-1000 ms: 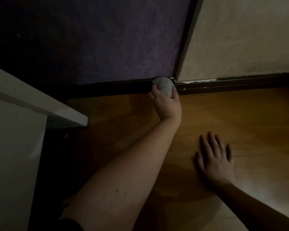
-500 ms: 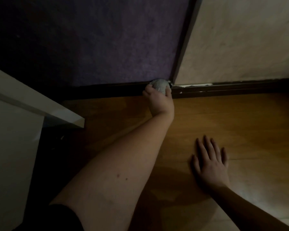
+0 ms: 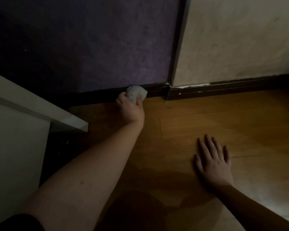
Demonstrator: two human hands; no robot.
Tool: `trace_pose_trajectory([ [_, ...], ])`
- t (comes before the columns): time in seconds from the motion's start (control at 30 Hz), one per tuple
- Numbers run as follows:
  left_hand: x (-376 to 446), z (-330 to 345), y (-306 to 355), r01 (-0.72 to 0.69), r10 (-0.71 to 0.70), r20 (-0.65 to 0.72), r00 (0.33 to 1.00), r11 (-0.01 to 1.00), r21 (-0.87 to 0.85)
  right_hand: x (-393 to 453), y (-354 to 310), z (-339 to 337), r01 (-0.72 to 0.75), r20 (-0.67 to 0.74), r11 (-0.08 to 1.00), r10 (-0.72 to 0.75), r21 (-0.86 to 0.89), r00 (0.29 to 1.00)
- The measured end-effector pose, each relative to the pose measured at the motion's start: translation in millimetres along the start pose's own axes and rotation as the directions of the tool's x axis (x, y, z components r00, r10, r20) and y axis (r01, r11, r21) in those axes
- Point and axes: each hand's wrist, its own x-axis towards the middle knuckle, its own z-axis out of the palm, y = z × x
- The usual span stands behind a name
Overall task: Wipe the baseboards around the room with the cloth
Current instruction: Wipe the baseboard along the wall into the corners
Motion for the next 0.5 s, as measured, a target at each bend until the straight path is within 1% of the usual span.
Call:
trace_pose_trajectory([
  [0.1,12,-26,-19,-0.039,0.037,-0.054,0.998,0.998,-0.047,0,-1,-3,-0.007,0.022,1.000,0.007,0.015,1.000],
  [0.23,40,-67,-46,-0.049,0.034,-0.185,0.982,0.996,-0.077,-1,-4,-7,-0.019,0.032,1.000,0.019,0.007,0.999],
  [0.37,48,-70,-52,0.006,-0.031,-0.226,0.974,0.994,-0.108,-2,-7,-10,-0.032,0.034,0.999,0.032,0.002,0.999],
  [0.43,44,-58,-44,0.065,-0.097,-0.239,0.966,0.988,-0.138,-3,-7,-9,-0.036,0.031,0.999,0.036,-0.005,0.999],
  [0.5,38,-43,-34,0.135,-0.177,-0.218,0.960,0.971,-0.197,-2,-5,-7,-0.040,0.027,0.999,0.041,-0.010,0.999],
])
